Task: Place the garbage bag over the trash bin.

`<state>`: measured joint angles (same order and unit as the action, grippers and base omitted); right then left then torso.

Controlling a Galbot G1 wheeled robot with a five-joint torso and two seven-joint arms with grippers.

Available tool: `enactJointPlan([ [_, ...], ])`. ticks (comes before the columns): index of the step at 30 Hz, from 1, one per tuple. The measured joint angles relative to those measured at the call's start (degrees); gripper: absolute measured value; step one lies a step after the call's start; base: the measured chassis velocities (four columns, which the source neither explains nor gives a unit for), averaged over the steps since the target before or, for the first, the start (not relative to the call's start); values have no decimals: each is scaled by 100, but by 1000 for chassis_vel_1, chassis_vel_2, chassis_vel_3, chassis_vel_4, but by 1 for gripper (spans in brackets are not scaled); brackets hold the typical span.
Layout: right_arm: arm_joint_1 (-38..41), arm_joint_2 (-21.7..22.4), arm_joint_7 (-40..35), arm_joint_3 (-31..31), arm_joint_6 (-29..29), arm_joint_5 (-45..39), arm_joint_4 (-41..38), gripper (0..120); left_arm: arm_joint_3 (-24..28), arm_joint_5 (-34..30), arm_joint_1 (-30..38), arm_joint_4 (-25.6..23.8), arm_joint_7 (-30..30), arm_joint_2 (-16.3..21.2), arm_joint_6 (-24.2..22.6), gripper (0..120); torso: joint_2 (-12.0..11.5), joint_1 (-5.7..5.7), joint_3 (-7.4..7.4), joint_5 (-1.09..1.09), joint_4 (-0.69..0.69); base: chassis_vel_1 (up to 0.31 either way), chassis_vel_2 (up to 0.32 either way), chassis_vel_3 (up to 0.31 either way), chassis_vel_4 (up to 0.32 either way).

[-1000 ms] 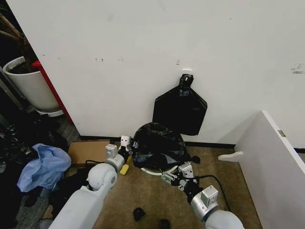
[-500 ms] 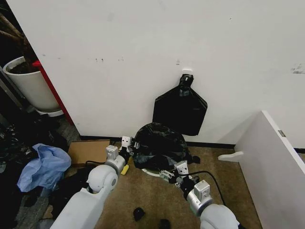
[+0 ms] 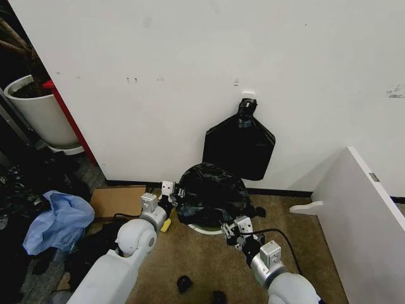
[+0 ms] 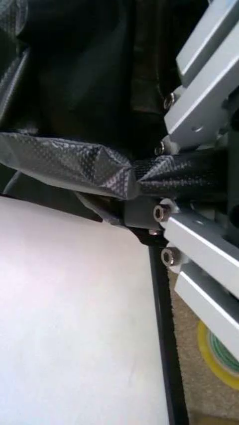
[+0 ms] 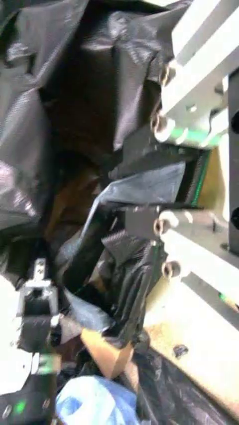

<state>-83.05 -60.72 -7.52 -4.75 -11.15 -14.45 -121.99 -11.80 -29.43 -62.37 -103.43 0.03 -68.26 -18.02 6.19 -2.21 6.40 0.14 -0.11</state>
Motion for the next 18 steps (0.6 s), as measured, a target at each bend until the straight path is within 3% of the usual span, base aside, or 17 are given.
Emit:
enactJointPlan([
  [4, -75, -14, 526, -113, 658, 275, 193, 0, -39, -55, 2, 0, -8, 22, 4, 0, 0, 0, 0, 0, 0, 0, 0, 0, 0],
  [8, -118, -31, 753, -152, 1064, 346, 312, 0, -78, -171, 21, -23, -19, 24, 3, 0, 0, 0, 0, 0, 0, 0, 0, 0, 0],
  [12, -177, -96, 2060, -405, 2727, 398, 861, 0, -200, -686, 131, -84, -165, 1, -119, 0, 0, 1, 0, 1, 0, 0, 0, 0, 0],
  [14, -192, -105, 2290, -449, 2976, 394, 953, 0, -220, -818, 151, -95, -199, 1, -159, 0, 0, 1, 0, 1, 0, 0, 0, 0, 0],
  [16, -253, -116, 2868, -547, 3590, 316, 1208, 0, -271, -1201, 196, -131, -278, 14, -309, 0, 0, 1, 0, 0, 0, 0, 0, 0, 0],
  [18, -265, -119, 2979, -563, 3714, 299, 1283, 0, -286, -1321, 205, -144, -297, 22, -358, 0, 0, 1, 0, 0, 0, 0, 0, 0, 0],
])
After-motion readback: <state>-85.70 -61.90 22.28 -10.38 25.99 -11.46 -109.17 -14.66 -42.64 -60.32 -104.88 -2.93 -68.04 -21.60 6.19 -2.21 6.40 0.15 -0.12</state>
